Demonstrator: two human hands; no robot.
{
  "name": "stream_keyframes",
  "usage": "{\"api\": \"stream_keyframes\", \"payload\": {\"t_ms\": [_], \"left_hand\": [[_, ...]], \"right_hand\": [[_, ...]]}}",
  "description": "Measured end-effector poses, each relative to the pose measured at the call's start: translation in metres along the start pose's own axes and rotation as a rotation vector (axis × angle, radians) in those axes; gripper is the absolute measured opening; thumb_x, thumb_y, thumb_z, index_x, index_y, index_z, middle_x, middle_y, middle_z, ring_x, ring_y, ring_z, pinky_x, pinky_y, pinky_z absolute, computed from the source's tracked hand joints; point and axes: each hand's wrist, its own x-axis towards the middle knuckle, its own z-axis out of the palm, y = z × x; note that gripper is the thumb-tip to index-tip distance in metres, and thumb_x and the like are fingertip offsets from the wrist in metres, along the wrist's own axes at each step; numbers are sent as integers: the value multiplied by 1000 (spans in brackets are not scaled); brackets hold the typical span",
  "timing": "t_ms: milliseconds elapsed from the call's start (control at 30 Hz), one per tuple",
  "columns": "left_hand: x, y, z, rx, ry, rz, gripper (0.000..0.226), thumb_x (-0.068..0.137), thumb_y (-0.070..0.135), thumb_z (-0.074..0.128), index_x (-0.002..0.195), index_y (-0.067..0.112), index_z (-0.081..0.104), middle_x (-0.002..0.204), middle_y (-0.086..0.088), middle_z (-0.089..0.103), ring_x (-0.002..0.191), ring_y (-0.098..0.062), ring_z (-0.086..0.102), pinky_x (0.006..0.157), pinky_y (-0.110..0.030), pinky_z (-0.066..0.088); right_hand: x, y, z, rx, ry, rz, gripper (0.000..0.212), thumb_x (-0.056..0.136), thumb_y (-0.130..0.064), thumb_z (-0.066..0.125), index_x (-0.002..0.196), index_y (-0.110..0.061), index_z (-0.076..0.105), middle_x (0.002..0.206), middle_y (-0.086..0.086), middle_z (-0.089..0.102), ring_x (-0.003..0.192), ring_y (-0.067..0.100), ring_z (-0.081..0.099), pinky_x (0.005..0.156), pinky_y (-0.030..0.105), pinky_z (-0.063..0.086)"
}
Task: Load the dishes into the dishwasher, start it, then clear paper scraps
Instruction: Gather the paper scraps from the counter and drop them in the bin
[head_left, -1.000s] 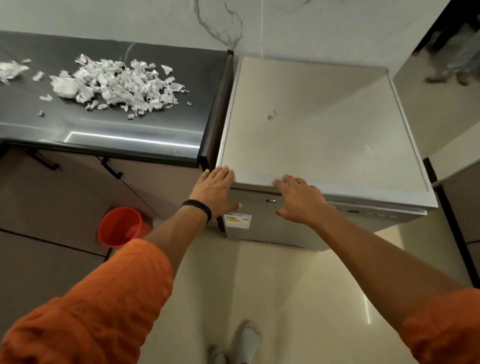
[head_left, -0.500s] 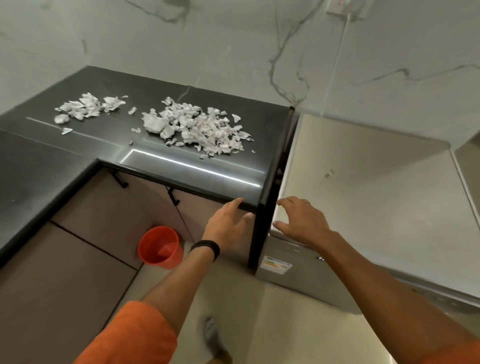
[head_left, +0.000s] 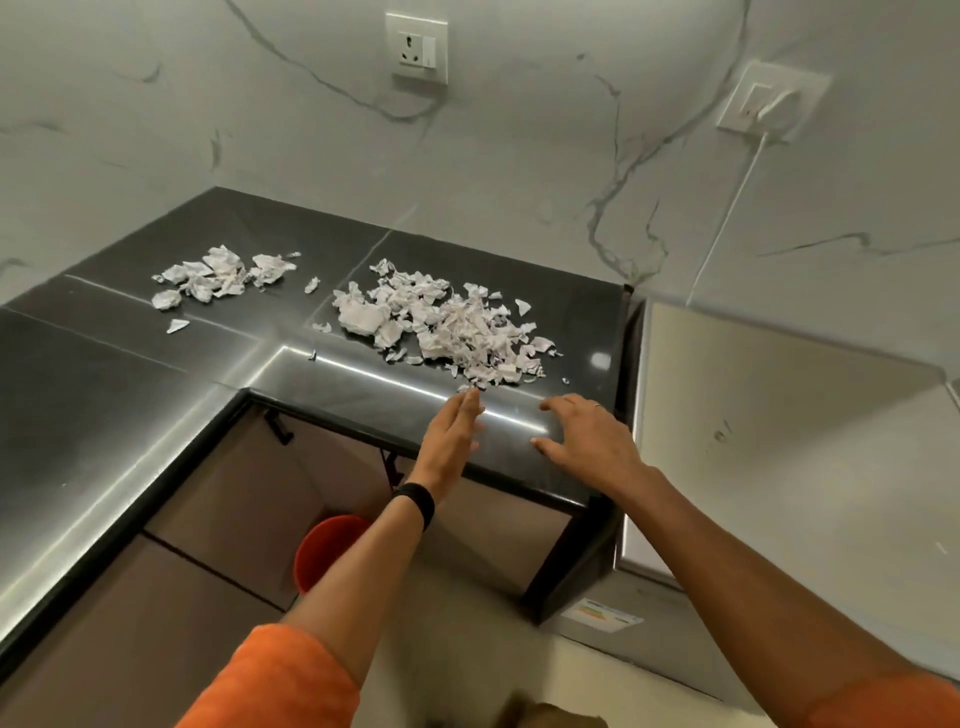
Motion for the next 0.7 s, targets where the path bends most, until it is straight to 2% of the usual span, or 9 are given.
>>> {"api": "stream_keyframes", "payload": {"t_ms": [233,533,700], "left_hand": [[50,10,3,-253,-10,-124,66,99,67,37,142,20,53,133,-6,66,118,-22,67,99,-42,53],[131,12,11,-456,-5,-275,71,97,72,36,136,17,59,127,-10,71,117,-26,69,107,-48,49],[163,9,25,-517,-17,-337,73,98,72,35,138,16,57,126,-10,72,118,-26,68,110,-48,46]], "right_hand": [[50,16,6,23,18,64,55,94,-44,67,143,-22,53,139,0,56,126,23,55,100,40,49],[141,76,35,109,33,199,27,98,-16,62,124,-11,67,115,7,63,107,28,63,91,40,52],[170,103,56,151,20,230,22,95,-21,67,115,-13,72,107,7,62,101,29,64,87,36,51]]}}
